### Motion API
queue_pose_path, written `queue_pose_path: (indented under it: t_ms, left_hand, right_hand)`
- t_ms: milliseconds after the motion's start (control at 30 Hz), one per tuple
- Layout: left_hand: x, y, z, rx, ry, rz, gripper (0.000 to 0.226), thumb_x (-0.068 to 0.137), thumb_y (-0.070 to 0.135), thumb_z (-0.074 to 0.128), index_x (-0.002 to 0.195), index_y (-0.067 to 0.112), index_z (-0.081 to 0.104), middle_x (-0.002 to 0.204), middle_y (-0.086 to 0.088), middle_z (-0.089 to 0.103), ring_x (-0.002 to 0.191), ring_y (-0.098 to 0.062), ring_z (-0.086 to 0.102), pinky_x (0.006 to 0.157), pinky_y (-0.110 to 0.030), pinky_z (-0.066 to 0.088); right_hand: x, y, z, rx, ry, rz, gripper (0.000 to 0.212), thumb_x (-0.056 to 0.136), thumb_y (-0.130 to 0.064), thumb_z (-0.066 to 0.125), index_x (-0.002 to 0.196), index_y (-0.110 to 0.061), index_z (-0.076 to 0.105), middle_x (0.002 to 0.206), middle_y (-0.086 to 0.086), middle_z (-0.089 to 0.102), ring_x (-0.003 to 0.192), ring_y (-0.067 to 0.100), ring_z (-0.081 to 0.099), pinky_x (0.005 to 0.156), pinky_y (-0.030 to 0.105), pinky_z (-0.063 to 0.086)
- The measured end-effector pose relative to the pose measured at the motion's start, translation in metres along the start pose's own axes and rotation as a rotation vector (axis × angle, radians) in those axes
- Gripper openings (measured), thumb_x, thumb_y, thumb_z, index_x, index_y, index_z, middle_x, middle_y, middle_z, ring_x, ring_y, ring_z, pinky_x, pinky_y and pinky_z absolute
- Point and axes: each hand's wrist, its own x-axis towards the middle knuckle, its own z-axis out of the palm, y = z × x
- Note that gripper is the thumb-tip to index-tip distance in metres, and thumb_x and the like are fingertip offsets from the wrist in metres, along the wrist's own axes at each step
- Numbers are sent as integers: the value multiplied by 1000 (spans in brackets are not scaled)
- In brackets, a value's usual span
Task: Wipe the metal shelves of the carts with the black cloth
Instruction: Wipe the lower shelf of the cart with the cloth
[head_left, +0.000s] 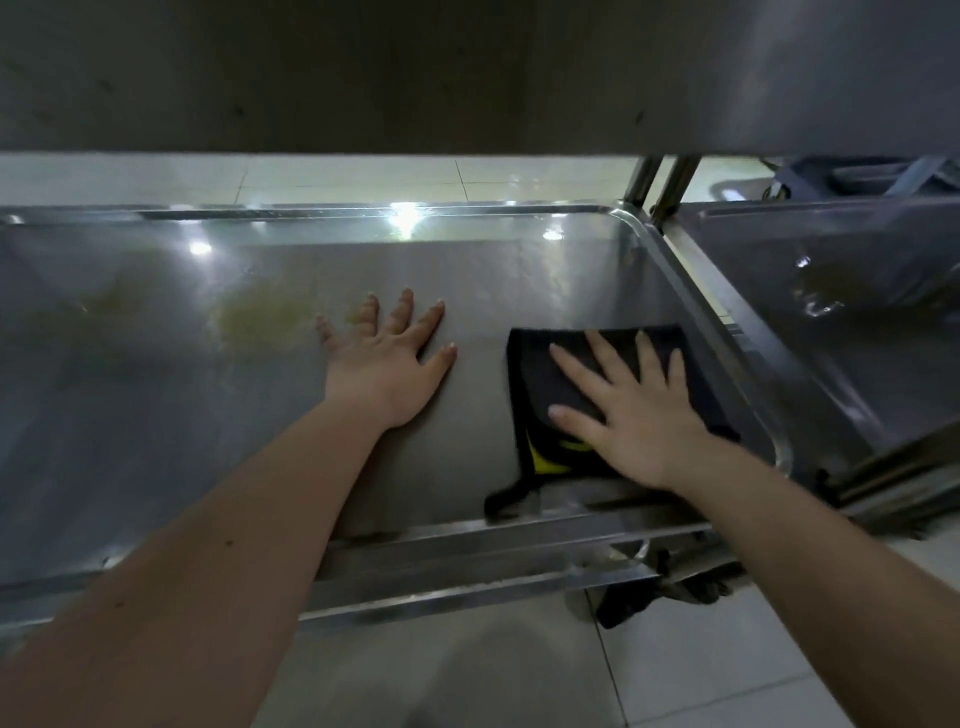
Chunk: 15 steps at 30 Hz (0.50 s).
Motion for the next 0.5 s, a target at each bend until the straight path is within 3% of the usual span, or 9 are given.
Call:
queue_pose_path:
  t_ms: [100,167,267,367,500]
  left_hand:
    - [-4,0,0,3,-3,4,62,95,69,10,153,51,-4,165,12,-9,152,-23,-8,114,-68,-5]
    - [-7,0,1,6,-5,10,62,95,69,10,153,51,-4,165,12,-9,152,-23,-9,114,-66,-6]
    - [-8,2,1,1,-6,9,61,96,68,12,153,51,-2,165,13,-9,152,-22,-9,115,-65,-7]
    - [-6,1,0,-14,-9,2,61,96,69,13,153,52,-1,165,15,-8,152,-21,-8,115,-65,-8]
    - [-5,-1,0,-18,4,-14,61,96,69,14,152,53,0,165,15,-7,152,-20,-7,116,-64,-6]
  right_hand:
    - [-40,-18,9,-33,-29,-47,73,73,-85,-2,139,-63,-25,158,-14,-31,145,35,-27,112,56,-21]
    - [-40,-15,9,-26,-19,-43,73,75,-87,5,140,-65,-21,158,-16,-28,146,32,-26,112,56,-22]
    - [11,14,-1,-8,59,78,73,78,-88,15,144,-64,-8,164,-14,-9,150,32,-12,116,58,-14]
    - [81,43,-18,25,96,249,74,85,-83,19,151,-55,3,165,-9,-5,150,36,-5,116,62,-8]
    - [126,48,-30,49,112,246,73,87,-82,22,153,-51,10,166,-5,2,150,38,-5,116,62,-10]
